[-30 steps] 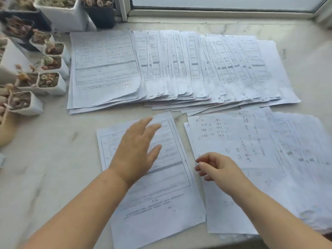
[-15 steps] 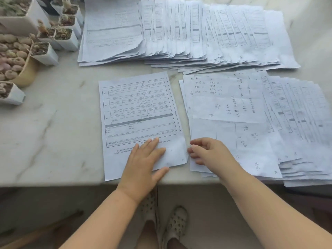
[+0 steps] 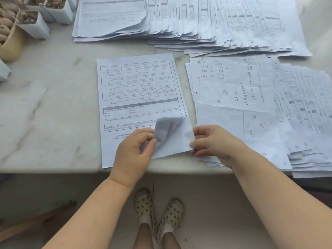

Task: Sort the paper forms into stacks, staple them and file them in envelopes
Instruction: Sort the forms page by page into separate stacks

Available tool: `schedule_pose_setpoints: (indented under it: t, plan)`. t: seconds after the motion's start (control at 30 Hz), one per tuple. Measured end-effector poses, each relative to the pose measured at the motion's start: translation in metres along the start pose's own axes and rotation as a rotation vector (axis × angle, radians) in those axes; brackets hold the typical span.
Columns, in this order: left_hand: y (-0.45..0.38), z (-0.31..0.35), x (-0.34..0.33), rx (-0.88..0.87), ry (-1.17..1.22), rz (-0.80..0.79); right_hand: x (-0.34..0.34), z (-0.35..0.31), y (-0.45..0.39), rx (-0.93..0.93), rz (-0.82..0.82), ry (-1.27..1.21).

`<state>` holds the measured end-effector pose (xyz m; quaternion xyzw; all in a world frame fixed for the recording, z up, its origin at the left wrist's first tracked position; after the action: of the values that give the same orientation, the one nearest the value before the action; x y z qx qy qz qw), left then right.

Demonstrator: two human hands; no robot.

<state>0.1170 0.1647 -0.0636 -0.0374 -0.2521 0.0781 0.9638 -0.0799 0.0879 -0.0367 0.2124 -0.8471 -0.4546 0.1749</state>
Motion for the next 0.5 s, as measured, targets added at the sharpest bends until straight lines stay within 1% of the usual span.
schedule_pose_setpoints:
  t: [0.07, 0.13, 0.2, 0.3, 0.4, 0.5]
  plan:
    - [0.0, 0.001, -0.002, 0.029, 0.015, 0.038, 0.003, 0.002, 0.0, 0.016, -0.068, -0.056]
    - [0.001, 0.001, -0.005, 0.06, 0.035, 0.07, 0.006, 0.003, 0.001, 0.04, -0.099, -0.065]
    - [0.001, 0.0, -0.005, 0.062, 0.054, 0.1, 0.008, 0.003, 0.001, 0.057, -0.112, -0.06]
    - [0.0, 0.006, -0.004, 0.028, 0.008, 0.143, 0.007, 0.004, 0.001, 0.066, -0.105, -0.044]
    - [0.001, 0.008, -0.006, 0.043, 0.015, 0.205, 0.007, 0.006, 0.001, 0.075, -0.105, -0.043]
    - [0.001, 0.008, -0.011, 0.008, -0.012, 0.166, 0.008, 0.007, -0.001, 0.068, -0.113, -0.06]
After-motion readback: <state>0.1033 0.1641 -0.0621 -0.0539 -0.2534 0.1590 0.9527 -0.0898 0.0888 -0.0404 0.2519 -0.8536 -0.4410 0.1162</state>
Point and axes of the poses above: each hand's wrist, its own y-axis away from the middle knuckle, its own x-axis out of the back of the hand, z = x × y, the point moved 3 cm from there along -y, towards the middle knuckle, and after that the axes turned 8 degrees about -x, right-handed, at the moved point
